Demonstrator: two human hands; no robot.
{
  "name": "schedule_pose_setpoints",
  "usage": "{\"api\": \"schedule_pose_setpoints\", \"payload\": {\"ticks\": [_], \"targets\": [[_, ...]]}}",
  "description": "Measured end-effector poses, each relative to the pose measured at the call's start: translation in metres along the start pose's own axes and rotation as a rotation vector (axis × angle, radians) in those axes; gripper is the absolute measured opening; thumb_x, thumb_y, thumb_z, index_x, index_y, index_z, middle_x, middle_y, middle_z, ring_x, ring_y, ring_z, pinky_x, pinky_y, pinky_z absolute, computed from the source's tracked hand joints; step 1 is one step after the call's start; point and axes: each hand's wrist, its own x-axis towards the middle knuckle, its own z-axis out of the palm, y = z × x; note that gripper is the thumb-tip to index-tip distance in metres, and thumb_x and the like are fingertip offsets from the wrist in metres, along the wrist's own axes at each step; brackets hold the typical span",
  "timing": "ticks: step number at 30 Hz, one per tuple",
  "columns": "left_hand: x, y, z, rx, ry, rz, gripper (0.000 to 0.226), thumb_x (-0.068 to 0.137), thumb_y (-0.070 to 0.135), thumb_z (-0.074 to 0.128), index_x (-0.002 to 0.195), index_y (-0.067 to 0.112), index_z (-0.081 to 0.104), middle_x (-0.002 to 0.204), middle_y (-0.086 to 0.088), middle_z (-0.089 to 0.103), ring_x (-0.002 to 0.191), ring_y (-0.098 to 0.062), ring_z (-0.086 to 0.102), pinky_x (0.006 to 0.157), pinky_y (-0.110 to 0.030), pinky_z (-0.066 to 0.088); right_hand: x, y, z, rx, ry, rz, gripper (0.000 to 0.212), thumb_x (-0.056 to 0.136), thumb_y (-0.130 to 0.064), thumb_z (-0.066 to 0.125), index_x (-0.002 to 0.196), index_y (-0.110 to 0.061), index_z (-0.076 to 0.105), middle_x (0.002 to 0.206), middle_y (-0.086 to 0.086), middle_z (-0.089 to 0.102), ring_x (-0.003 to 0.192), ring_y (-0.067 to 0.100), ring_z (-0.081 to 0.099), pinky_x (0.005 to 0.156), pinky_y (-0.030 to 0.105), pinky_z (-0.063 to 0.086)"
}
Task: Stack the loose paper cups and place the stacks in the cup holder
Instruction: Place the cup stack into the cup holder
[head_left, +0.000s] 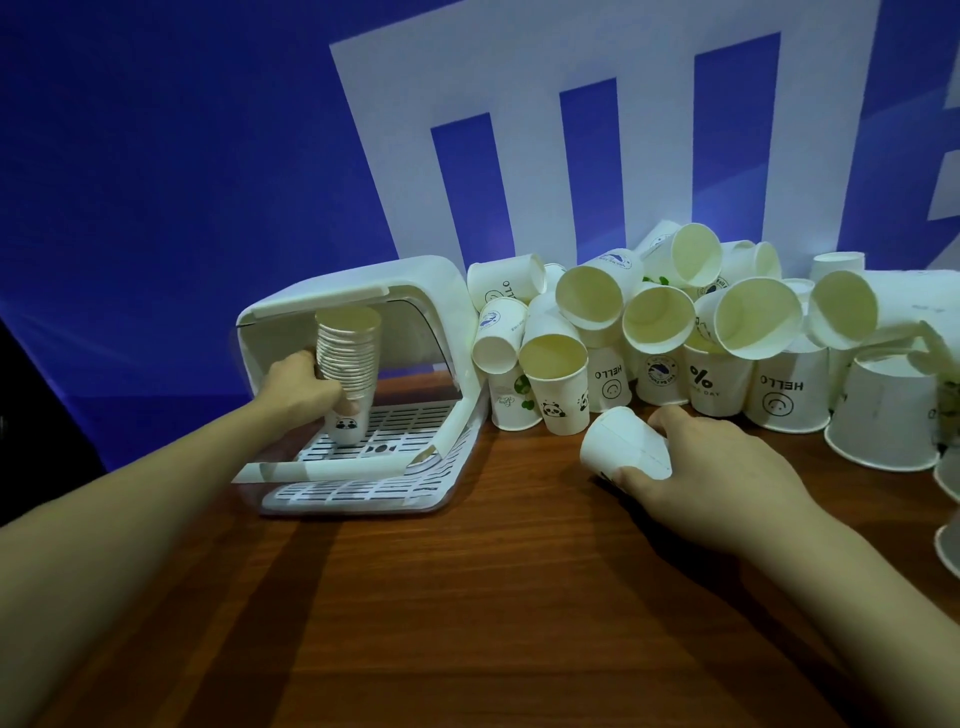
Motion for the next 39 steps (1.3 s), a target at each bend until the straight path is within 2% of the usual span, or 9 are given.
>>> {"api": "schedule_pose_setpoints", "payload": {"ticks": [6, 8, 11, 17, 21, 25, 29, 34, 39], "targets": [[0.000, -0.002, -0.002, -0.385, -0.303, -0.088, 0.031, 0.080, -0.004, 0.081, 0.106, 0.006, 0.068, 0.103, -0.009, 0.076, 0.089, -0.023, 0.073, 0.075, -0.034, 0.061, 0.000, 0.000, 0.000, -0.001, 0.001, -0.002, 0.057, 0.090, -0.067, 0.056, 0.129, -0.027, 0.047, 0.119, -0.002, 0.063, 0.108, 0.024, 0.063, 0.074, 0.036, 0.046], [-0.007, 0.001, 0.003, -0.471, -0.339, -0.073, 0.029, 0.084, -0.004, 0.078, 0.109, 0.005, 0.069, 0.097, -0.006, 0.081, 0.097, -0.025, 0.074, 0.079, -0.033, 0.058, -0.001, 0.000, 0.000, -0.001, -0.002, 0.000, 0.057, 0.090, -0.068, 0.056, 0.129, -0.027, 0.047, 0.117, -0.002, 0.063, 0.106, 0.024, 0.063, 0.074, 0.035, 0.047], [-0.006, -0.002, 0.011, -0.483, -0.243, -0.057, 0.031, 0.082, -0.003, 0.081, 0.108, 0.010, 0.071, 0.097, -0.003, 0.081, 0.101, -0.025, 0.073, 0.079, -0.033, 0.058, -0.002, 0.000, 0.000, 0.005, -0.005, 0.006, 0.056, 0.090, -0.067, 0.055, 0.128, -0.027, 0.047, 0.117, -0.002, 0.063, 0.105, 0.024, 0.062, 0.073, 0.035, 0.046], [0.007, -0.013, 0.010, -0.353, -0.186, -0.115, 0.042, 0.070, 0.005, 0.092, 0.107, 0.017, 0.075, 0.105, -0.004, 0.080, 0.104, -0.030, 0.073, 0.097, -0.053, 0.059, -0.001, 0.000, -0.001, 0.016, -0.014, 0.008, 0.058, 0.090, -0.067, 0.055, 0.131, -0.027, 0.046, 0.117, -0.002, 0.062, 0.105, 0.024, 0.062, 0.073, 0.036, 0.046], [-0.003, -0.004, 0.009, -0.394, -0.215, -0.076, 0.042, 0.081, 0.003, 0.085, 0.117, 0.016, 0.067, 0.113, -0.006, 0.075, 0.108, -0.027, 0.069, 0.089, -0.044, 0.058, -0.001, 0.000, -0.001, 0.018, -0.018, 0.007, 0.059, 0.090, -0.068, 0.055, 0.131, -0.026, 0.047, 0.119, -0.001, 0.062, 0.106, 0.025, 0.062, 0.073, 0.036, 0.045], [-0.012, -0.003, 0.012, -0.534, -0.064, -0.016, 0.057, 0.076, 0.013, 0.091, 0.126, 0.014, 0.063, 0.115, -0.002, 0.074, 0.105, -0.021, 0.070, 0.083, -0.034, 0.055, -0.002, -0.002, -0.001, 0.021, -0.029, 0.002, 0.059, 0.089, -0.068, 0.056, 0.130, -0.027, 0.048, 0.119, -0.002, 0.062, 0.107, 0.025, 0.062, 0.074, 0.036, 0.046], [-0.017, 0.000, 0.007, -0.487, -0.035, -0.006, 0.040, 0.074, 0.010, 0.091, 0.107, 0.018, 0.070, 0.107, 0.000, 0.076, 0.101, -0.021, 0.070, 0.089, -0.041, 0.056, -0.002, -0.002, 0.000, 0.033, -0.024, -0.001, 0.057, 0.089, -0.067, 0.057, 0.127, -0.026, 0.049, 0.117, -0.001, 0.063, 0.105, 0.026, 0.062, 0.076, 0.037, 0.049], [-0.025, -0.008, 0.002, -0.444, 0.066, -0.046, 0.028, 0.079, 0.015, 0.089, 0.098, 0.018, 0.069, 0.095, 0.004, 0.072, 0.084, -0.011, 0.065, 0.065, -0.024, 0.047, -0.004, -0.002, -0.002, 0.037, -0.036, -0.008, 0.056, 0.090, -0.066, 0.056, 0.129, -0.026, 0.048, 0.112, -0.002, 0.060, 0.106, 0.025, 0.062, 0.076, 0.037, 0.049], [-0.022, -0.029, -0.002, -0.324, 0.168, -0.074, 0.040, 0.076, 0.026, 0.090, 0.109, 0.020, 0.069, 0.104, 0.001, 0.072, 0.092, -0.018, 0.065, 0.080, -0.036, 0.051, -0.003, -0.003, -0.002, 0.031, -0.038, -0.011, 0.057, 0.090, -0.066, 0.056, 0.130, -0.026, 0.048, 0.114, -0.001, 0.060, 0.106, 0.025, 0.062, 0.075, 0.037, 0.048]]}}
